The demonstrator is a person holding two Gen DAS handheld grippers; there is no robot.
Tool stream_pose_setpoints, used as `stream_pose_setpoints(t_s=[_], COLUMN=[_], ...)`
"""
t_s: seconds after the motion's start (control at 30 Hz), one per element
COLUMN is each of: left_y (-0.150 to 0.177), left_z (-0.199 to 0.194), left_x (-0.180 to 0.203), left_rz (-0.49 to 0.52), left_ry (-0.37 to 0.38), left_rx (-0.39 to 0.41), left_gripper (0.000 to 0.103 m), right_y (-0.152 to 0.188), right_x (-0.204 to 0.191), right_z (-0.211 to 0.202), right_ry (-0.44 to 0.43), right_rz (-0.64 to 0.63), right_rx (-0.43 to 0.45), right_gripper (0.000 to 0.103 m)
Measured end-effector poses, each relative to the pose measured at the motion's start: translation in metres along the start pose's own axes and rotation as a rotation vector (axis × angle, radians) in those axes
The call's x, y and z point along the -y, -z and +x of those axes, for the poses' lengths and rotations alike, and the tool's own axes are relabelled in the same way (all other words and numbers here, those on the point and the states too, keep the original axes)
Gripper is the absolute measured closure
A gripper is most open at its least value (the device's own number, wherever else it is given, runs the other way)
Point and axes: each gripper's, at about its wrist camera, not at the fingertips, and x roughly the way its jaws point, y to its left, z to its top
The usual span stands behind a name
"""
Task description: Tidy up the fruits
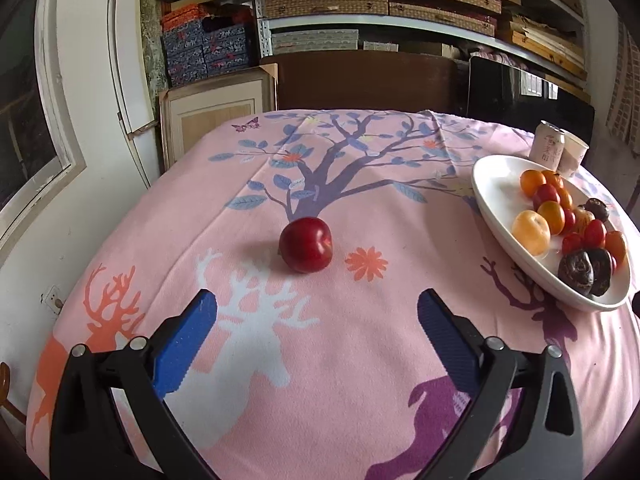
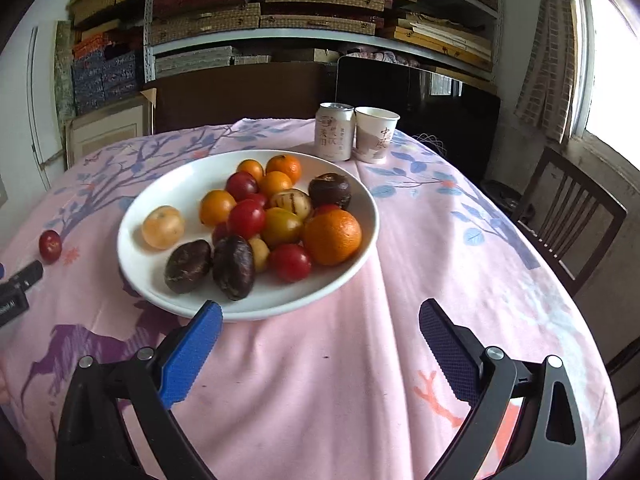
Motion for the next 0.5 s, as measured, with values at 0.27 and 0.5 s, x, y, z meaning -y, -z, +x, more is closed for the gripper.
stream_pose_setpoints(t_s=[0.27,0.5], left_y=[0.002,0.002], left_z=[0.0,0.001], left_x=[-0.003,0.001], left_rz=[0.003,0.025], left_ry=[-0.008,-0.003], left_rx=[-0.007,-0.012], left_gripper=[0.004,0.004], right_y=[0.001,-0.002], right_x=[-0.021,-0.009], right_z=[-0.011,-0.015], right_ry=[-0.013,-0.026], right_rz=[-0.033,0.022], right_rx=[0.032,0.03], right_gripper=[0.004,0.004])
